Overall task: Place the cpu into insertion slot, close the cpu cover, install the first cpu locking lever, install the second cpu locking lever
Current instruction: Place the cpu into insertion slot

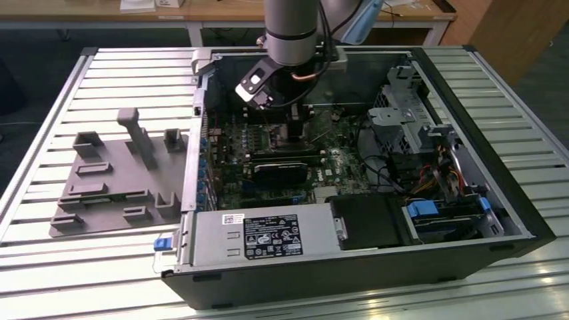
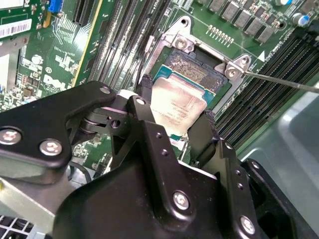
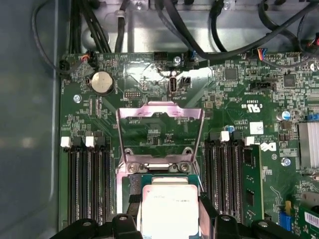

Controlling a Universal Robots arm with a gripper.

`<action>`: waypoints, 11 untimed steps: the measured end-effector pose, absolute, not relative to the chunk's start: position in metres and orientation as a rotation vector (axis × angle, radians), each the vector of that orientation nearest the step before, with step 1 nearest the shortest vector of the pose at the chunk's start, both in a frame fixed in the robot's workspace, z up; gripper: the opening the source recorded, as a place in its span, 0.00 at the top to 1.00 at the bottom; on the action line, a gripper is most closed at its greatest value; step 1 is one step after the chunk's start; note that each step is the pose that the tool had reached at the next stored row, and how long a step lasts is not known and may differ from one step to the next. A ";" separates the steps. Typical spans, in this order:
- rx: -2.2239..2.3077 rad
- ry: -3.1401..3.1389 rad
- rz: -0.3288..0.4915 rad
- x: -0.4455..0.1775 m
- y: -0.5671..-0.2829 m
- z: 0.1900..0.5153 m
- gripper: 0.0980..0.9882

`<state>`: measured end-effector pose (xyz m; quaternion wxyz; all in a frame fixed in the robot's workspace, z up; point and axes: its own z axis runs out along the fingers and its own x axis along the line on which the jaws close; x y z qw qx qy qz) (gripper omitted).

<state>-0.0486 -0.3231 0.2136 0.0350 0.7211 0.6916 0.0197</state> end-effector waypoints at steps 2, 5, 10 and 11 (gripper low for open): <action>2.216 2.125 0.059 -0.051 -0.323 0.213 0.51; 2.215 2.125 0.058 -0.052 -0.321 0.211 0.51; 2.215 2.125 0.058 -0.052 -0.318 0.209 0.51; 2.215 2.124 0.057 -0.052 -0.318 0.208 0.51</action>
